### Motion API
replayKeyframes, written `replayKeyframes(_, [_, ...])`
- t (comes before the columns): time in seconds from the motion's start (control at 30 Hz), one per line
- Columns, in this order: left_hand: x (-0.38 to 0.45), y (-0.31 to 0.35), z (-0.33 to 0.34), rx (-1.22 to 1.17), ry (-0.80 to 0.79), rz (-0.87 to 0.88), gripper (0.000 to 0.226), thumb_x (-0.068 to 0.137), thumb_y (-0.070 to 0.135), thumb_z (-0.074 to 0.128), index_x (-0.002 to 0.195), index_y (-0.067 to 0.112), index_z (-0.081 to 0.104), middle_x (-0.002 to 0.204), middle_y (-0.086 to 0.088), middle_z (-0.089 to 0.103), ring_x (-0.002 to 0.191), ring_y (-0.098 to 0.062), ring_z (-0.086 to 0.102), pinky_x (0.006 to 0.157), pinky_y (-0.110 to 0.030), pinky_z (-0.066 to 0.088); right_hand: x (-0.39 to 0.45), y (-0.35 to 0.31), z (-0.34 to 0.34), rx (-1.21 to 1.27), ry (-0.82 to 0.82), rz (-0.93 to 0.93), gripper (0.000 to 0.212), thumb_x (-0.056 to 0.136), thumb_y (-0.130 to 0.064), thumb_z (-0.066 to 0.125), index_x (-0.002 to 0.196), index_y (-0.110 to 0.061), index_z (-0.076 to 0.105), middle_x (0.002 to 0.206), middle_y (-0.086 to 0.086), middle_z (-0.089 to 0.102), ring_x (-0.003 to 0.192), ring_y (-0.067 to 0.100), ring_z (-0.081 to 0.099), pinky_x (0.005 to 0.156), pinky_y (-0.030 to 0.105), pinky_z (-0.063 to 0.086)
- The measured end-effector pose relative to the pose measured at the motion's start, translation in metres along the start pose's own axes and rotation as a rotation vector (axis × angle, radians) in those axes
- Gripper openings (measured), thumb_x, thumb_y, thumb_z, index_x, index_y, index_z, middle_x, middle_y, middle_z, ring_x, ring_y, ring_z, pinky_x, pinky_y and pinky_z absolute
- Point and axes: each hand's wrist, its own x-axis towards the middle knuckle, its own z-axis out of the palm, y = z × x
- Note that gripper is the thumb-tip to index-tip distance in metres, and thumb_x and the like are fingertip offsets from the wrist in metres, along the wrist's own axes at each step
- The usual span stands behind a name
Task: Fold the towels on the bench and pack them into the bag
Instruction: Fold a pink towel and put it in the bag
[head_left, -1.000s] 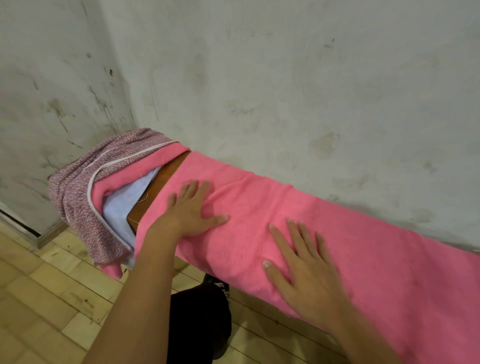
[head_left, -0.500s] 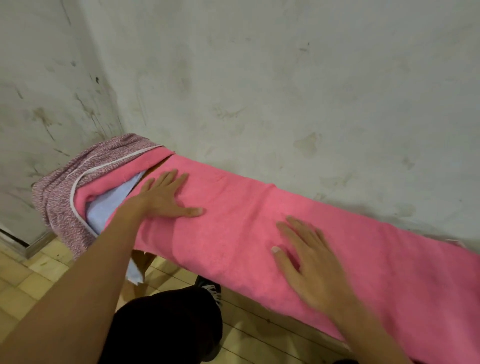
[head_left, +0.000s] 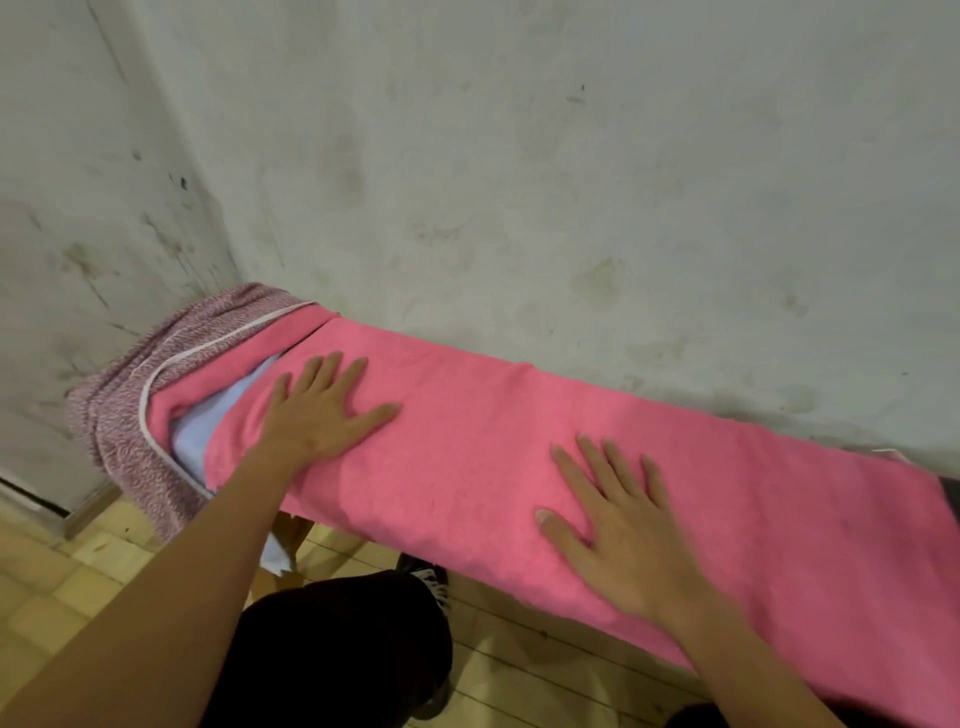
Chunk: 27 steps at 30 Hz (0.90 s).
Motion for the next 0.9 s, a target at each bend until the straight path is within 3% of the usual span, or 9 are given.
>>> replayKeyframes(0.1, [0.004, -0.002, -0.006, -0.006, -0.068, -0.013, 0.116, 0.058, 0.099, -0.003, 0.156, 0.037, -0.005, 0.165, 0.0, -0.011, 0.151, -0.022, -0.008, 0.12, -0.055, -0.005, -0.004, -0.001, 0.0, 0.102, 0.043, -0.03, 0.078, 0.087, -0.075, -0.013, 0.156, -0.04, -0.005, 0.164, -0.008, -0.012, 0.151, 0.012, -0.018, 0.123, 0.048, -0.01])
replayKeyframes(0.2, [-0.003, 0.016, -0.008, -0.034, -0.103, -0.038, 0.121, 0.054, 0.1, -0.006, 0.156, 0.036, -0.007, 0.164, -0.001, -0.014, 0.151, -0.025, -0.01, 0.119, -0.06, -0.004, -0.007, 0.005, -0.007, 0.253, 0.158, 0.001, 0.078, 0.091, -0.07, -0.008, 0.156, -0.035, 0.015, 0.165, -0.009, 0.012, 0.152, 0.007, 0.003, 0.125, 0.045, 0.004])
replayKeyframes(0.3, [-0.019, 0.07, -0.003, -0.016, -0.024, 0.073, 0.109, 0.066, 0.095, -0.001, 0.157, 0.034, 0.001, 0.165, -0.001, -0.007, 0.152, -0.025, -0.005, 0.118, -0.061, -0.002, -0.015, 0.023, -0.014, 0.145, 0.258, 0.073, 0.074, 0.096, -0.064, 0.002, 0.154, -0.03, 0.032, 0.16, -0.004, 0.032, 0.149, 0.013, 0.022, 0.125, 0.042, 0.007])
replayKeyframes(0.4, [-0.035, 0.131, 0.005, -0.009, -0.01, 0.232, 0.097, 0.077, 0.09, 0.006, 0.156, 0.034, 0.0, 0.165, 0.001, -0.007, 0.152, -0.023, -0.005, 0.118, -0.062, -0.002, -0.023, 0.046, -0.017, 0.074, 0.261, 0.167, 0.074, 0.094, -0.064, 0.008, 0.153, -0.027, 0.036, 0.159, -0.004, 0.033, 0.147, 0.015, 0.027, 0.122, 0.035, 0.004])
replayKeyframes(0.63, [-0.034, 0.14, 0.018, 0.073, -0.037, 0.248, 0.103, 0.065, 0.09, -0.015, 0.153, 0.037, -0.013, 0.163, 0.002, -0.017, 0.151, -0.02, -0.012, 0.118, -0.059, -0.008, -0.039, 0.109, -0.012, 0.205, 0.204, 0.427, 0.084, 0.089, -0.068, 0.002, 0.156, -0.024, 0.028, 0.163, 0.003, 0.025, 0.151, 0.02, 0.019, 0.123, 0.045, 0.012])
replayKeyframes(0.7, [-0.033, 0.135, 0.017, 0.073, -0.039, 0.23, 0.102, 0.065, 0.09, -0.014, 0.153, 0.038, -0.014, 0.162, 0.002, -0.018, 0.151, -0.02, -0.012, 0.119, -0.058, -0.006, -0.047, 0.12, -0.008, 0.139, 0.135, 0.443, 0.077, 0.093, -0.063, -0.001, 0.159, -0.027, 0.014, 0.166, 0.0, 0.013, 0.153, 0.018, 0.011, 0.125, 0.043, 0.006])
replayKeyframes(0.9, [-0.033, 0.136, 0.019, 0.068, -0.041, 0.216, 0.104, 0.064, 0.093, -0.011, 0.153, 0.038, -0.015, 0.162, 0.003, -0.019, 0.15, -0.021, -0.014, 0.119, -0.059, -0.006, -0.063, 0.127, -0.003, 0.06, 0.069, 0.415, 0.087, 0.082, -0.074, -0.013, 0.157, -0.031, -0.009, 0.166, -0.005, -0.01, 0.152, 0.014, -0.009, 0.123, 0.04, -0.007])
